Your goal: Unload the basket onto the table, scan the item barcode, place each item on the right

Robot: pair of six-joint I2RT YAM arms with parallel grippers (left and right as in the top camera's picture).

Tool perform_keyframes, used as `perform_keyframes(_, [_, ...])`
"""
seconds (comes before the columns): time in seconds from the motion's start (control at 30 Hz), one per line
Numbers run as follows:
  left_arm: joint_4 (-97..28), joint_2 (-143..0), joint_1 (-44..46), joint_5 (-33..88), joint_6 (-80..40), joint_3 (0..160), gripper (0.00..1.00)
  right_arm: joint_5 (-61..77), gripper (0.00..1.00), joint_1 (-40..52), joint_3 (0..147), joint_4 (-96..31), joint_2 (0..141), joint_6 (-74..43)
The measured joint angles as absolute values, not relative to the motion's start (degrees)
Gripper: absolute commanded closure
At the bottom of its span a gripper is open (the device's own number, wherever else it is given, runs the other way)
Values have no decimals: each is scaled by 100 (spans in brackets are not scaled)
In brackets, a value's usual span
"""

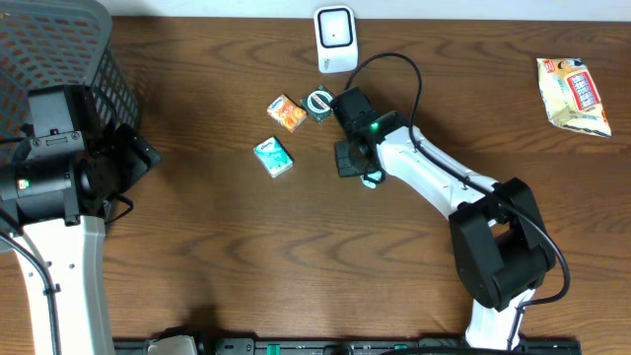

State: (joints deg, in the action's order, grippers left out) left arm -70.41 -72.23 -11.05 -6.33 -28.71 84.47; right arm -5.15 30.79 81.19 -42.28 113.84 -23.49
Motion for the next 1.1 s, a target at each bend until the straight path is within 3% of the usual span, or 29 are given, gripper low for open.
perform_keyframes(0.37, [-7043, -7223, -1105, -633, -2871, 8447, 2, -963, 87, 2794, 8119, -4705, 11384, -2440])
perform_keyframes(0.43, [-7043, -7223, -1105, -633, -2871, 8447, 2, -989, 78, 2777, 8119, -4807, 11371, -2462])
perform_keyframes(0.57, [-7041, -7223, -1105, -633, -2873, 8447, 2, -993, 52, 2775, 8119, -4845, 11246, -2508])
perform_keyframes(0.7, [-7043, -7223, -1105, -633, -2873, 8447, 2, -1000, 40, 2775, 8119, -4834, 11045, -2506])
perform_keyframes(0.8, [-7043, -7223, -1105, -635, -2871, 8447, 2, -1004, 15, 2775, 8119, -4810, 10971, -2534])
perform_keyframes(1.1, [-7041, -7223, -1105, -633, -2873, 8447, 2, -989, 2, 2775, 8119, -4727, 10958, -2515])
